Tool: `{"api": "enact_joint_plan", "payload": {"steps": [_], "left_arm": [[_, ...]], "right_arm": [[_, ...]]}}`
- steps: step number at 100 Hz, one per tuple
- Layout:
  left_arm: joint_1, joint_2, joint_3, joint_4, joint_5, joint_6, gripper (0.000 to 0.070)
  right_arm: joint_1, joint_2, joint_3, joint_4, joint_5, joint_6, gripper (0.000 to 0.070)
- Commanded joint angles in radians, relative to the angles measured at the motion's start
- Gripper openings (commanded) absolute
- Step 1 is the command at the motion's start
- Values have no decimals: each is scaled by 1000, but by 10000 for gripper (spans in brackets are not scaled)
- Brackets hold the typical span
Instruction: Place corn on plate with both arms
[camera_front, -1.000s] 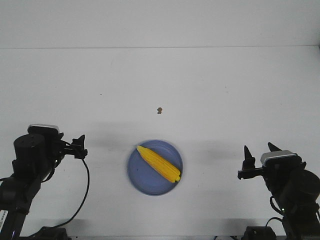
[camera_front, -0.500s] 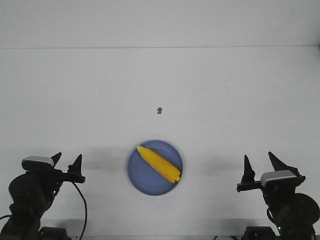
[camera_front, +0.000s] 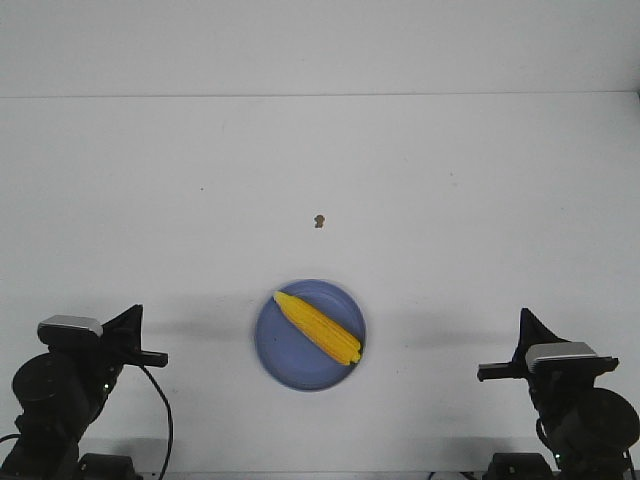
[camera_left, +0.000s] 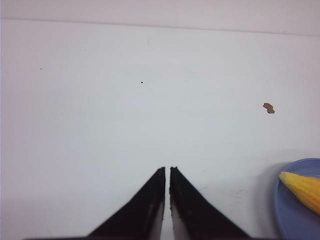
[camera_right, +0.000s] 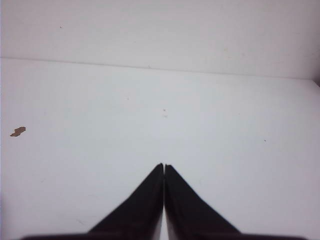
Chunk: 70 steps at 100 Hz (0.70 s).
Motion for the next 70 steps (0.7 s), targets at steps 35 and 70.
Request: {"api": "enact_joint_plan", "payload": {"steps": [35, 70], "left_arm": [[0, -16, 8, 10, -2, 1, 12], [0, -37, 8, 10, -2, 1, 12]], "right_arm": [[0, 2, 10, 8, 4, 9, 0], [0, 2, 10, 8, 3, 9, 0]]}}
